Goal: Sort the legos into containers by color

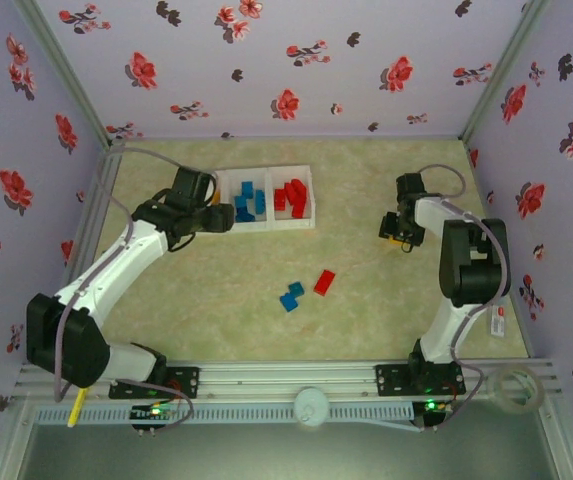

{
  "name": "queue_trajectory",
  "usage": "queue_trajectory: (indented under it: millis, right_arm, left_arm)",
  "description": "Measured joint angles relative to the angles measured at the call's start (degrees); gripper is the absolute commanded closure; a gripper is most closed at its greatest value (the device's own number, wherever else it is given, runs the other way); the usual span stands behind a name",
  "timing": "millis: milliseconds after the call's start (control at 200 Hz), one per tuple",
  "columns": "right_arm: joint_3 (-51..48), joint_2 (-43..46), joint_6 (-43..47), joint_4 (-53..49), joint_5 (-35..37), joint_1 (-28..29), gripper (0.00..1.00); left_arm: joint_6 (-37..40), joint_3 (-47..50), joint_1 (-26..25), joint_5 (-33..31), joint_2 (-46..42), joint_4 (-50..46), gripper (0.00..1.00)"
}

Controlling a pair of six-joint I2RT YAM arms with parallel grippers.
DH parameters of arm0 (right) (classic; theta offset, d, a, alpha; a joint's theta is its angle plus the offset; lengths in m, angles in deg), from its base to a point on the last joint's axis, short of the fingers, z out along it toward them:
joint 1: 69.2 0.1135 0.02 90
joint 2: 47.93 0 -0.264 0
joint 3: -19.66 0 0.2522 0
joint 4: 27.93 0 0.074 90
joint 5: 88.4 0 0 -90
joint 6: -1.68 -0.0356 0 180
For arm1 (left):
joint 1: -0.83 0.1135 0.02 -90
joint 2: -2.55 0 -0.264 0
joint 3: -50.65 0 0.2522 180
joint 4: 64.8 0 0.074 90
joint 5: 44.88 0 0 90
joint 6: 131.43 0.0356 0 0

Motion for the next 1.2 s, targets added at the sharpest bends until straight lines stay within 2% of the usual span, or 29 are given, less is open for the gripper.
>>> queue_trajectory:
  millis: [155, 425, 565, 865, 1000, 1195]
  right_arm:
    - [0.63, -0.15, 0.39, -0.20, -0.52, 0.00, 0.53]
    - [0.70, 1.90, 0.35, -0.37, -1.11, 2.21, 0.57]
    - [2.60, 4.63, 0.13, -0.42, -1.11, 7.82, 0.58]
    - [14.95, 4.44, -1.40, 0.15, -1.55, 22.10, 0.58]
    - [22.47, 0.96, -2.49, 2.10, -2.69, 27.50, 0.59]
    - [33.66, -8.59, -3.67, 4.79, -3.96, 33.29, 0.59]
  left_arm:
    - [0.00, 0.09, 0.00, 0.00, -0.68, -0.13, 0.31]
    - [0.00, 0.42, 0.00, -0.04, -3.15, -1.03, 0.31]
    - [0.00, 0.42, 0.00, -0.04, -4.76, -1.55, 0.31]
    - [-1.05, 0.44, 0.02, -2.16, -8.61, -3.50, 0.30]
    - [-2.01, 0.61, 0.07, -3.48, -8.66, -4.68, 0.30]
    - [-3.04, 0.74, 0.17, -4.87, -8.94, -5.55, 0.31]
